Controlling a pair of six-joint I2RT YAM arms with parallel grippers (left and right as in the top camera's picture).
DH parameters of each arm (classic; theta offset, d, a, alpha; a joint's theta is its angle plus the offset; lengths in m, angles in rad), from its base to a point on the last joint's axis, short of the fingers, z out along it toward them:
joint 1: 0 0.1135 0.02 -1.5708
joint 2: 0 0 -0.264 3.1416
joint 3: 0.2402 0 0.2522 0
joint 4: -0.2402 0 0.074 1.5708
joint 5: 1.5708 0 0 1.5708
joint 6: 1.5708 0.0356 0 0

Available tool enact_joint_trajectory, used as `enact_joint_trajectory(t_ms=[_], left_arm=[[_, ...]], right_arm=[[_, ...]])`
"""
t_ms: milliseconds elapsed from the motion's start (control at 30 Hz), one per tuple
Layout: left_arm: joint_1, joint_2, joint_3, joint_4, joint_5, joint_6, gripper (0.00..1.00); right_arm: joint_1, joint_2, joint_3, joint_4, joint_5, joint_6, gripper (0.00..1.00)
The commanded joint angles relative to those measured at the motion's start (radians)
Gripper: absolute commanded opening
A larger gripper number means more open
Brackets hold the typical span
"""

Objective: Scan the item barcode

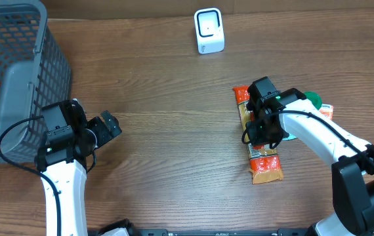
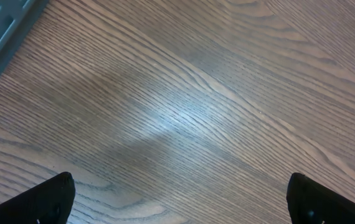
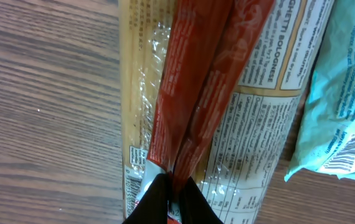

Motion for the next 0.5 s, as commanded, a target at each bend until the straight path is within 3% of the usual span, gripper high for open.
enact_joint_trajectory(t_ms=[0,467], left_arm=[[-0.005,0.005,0.014,0.0,-0.01,-0.013,1.0],[-0.005,0.005,0.014,0.0,-0.01,-0.013,1.0]], right_arm=[[0.001,-0.007,-0.007,0.006,0.006,-0.01,0.09],[0.001,-0.007,-0.007,0.005,0.064,-0.158,0.09]])
